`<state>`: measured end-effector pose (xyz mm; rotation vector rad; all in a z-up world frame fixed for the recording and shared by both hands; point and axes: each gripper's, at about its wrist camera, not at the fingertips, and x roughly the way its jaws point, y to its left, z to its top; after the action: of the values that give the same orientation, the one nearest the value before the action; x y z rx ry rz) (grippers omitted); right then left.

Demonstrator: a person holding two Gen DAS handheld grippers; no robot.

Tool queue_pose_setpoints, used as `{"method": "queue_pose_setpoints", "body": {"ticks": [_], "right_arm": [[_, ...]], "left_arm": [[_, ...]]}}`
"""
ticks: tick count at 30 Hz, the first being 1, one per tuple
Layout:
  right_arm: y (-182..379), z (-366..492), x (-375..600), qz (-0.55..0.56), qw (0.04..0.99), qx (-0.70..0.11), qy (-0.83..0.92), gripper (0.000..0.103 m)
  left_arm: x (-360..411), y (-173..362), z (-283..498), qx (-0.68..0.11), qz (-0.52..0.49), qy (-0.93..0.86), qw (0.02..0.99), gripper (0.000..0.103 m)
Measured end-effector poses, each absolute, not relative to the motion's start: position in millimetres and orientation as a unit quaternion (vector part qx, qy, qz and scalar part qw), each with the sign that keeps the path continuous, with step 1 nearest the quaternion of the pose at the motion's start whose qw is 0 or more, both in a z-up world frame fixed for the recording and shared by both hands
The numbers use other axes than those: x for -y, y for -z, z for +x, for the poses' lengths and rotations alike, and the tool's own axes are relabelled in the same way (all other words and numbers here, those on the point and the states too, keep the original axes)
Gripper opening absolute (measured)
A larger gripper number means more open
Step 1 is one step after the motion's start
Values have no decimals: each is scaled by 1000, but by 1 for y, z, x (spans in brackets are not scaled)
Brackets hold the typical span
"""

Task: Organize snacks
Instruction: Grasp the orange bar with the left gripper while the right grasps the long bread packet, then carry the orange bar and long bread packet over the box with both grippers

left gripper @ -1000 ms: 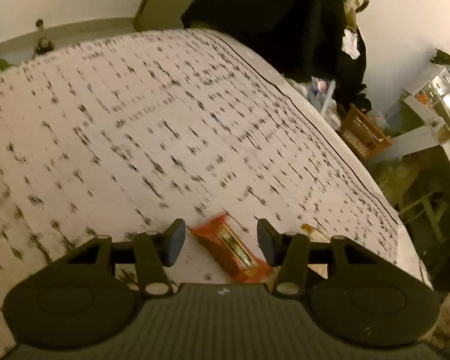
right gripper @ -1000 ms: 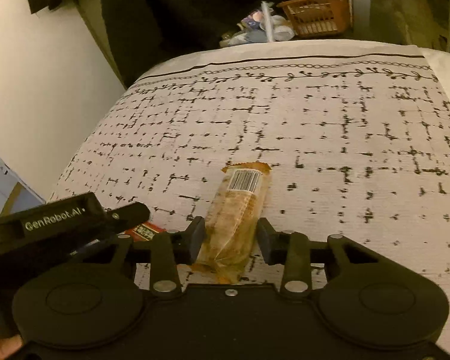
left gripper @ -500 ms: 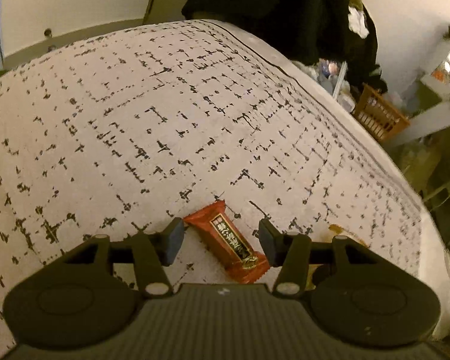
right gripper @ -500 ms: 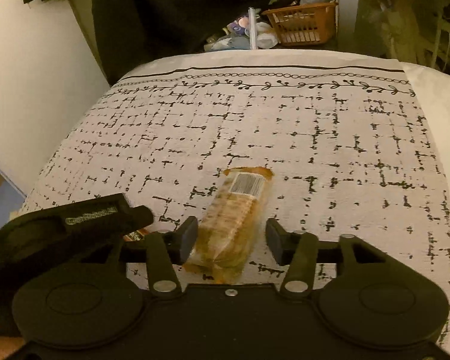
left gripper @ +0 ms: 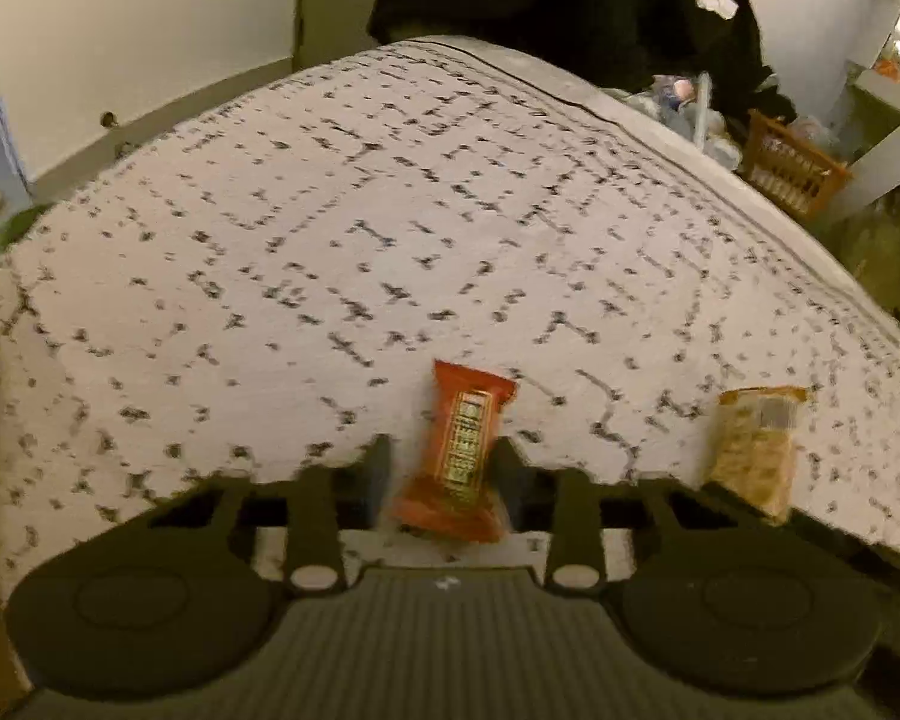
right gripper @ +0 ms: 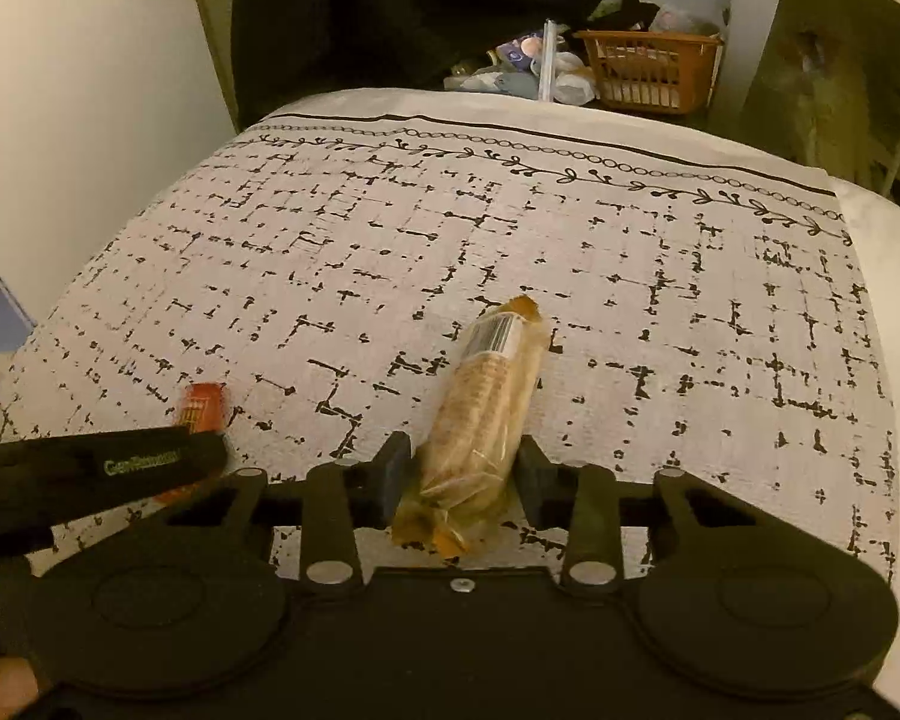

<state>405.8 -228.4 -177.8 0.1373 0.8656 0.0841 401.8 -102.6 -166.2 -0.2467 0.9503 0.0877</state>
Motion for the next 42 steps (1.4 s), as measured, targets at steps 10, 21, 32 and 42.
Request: {"method": "queue_pose_setpoints", "body": {"ticks": [10,21,32,42], "right_arm": [[157,393,226,101,912,-392,-64,28],[110,360,192,114,925,-337,-134,28],[80,331,149,82,930,-303,-190,28],[64,310,118,51,933,-279,-219,28]], "left_arm": [[61,129,376,-436,-156,-37,885,19],[11,67,327,-388,-180,-53,902,19],[-44,39,283,-362,-194,-86,908,19],[-87,28,252,-356,-205,-110,905,19]]}}
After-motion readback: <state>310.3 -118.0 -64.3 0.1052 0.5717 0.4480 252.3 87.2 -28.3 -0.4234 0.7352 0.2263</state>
